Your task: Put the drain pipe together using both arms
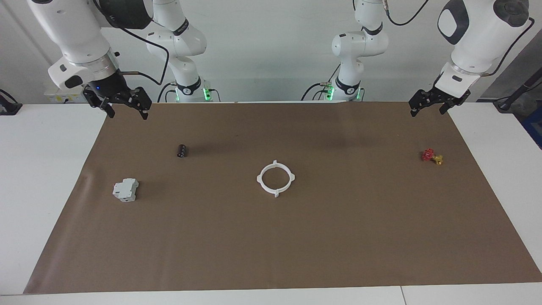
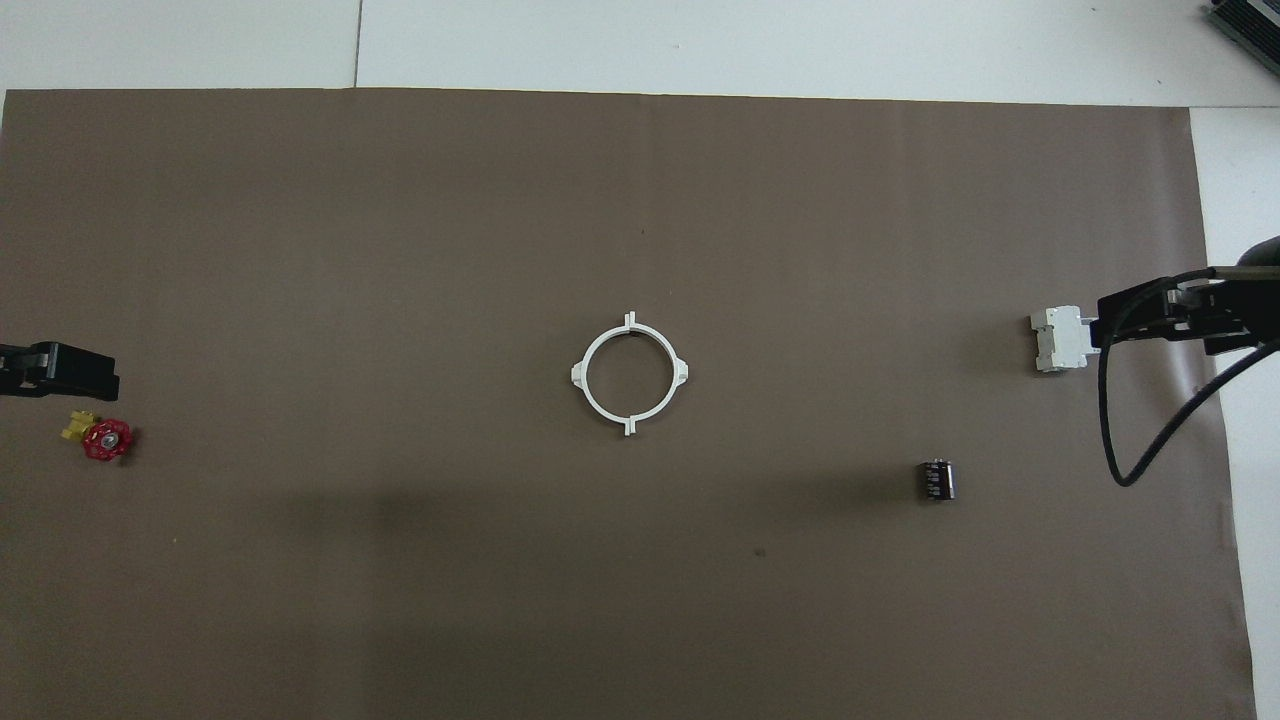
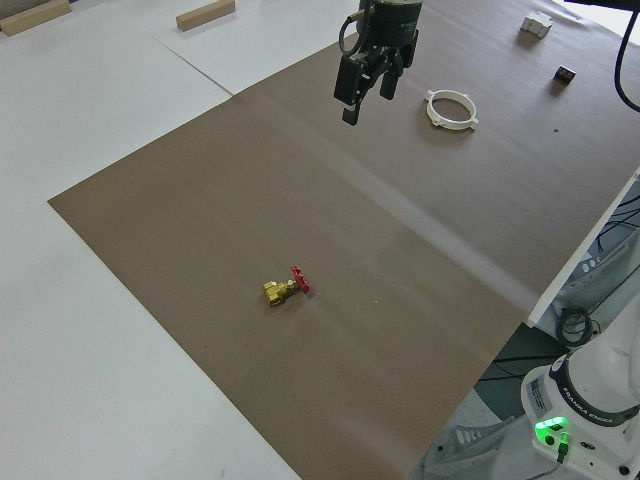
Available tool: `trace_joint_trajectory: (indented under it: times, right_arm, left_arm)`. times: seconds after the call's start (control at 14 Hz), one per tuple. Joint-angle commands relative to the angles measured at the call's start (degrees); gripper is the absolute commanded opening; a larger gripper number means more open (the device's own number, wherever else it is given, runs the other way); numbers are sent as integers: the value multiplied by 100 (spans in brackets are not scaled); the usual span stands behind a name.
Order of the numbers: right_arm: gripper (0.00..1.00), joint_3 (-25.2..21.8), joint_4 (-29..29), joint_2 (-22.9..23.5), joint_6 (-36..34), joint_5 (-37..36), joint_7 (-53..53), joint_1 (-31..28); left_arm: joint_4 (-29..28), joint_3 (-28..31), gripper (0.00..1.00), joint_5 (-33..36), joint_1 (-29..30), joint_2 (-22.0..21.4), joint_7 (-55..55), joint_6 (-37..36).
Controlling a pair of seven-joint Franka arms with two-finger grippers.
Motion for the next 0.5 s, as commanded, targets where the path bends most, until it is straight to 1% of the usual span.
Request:
trace_joint_trajectory:
  times: [0.0,0.14,0.43]
  right_arm:
    - [100,23,-40,-61,38,210,-130,-78]
    - [100,14,-40,-61,-102,344,-103,-70]
    - [100,5,-40,-70,-76,230,-94,-61]
  left_arm:
    - [329,323,100,-65,-421,145,-5,-341]
    - [304,-9,100,-74,-421,128,-30,-492]
    - [348,-81,100,-74,-421,136,-66,-308]
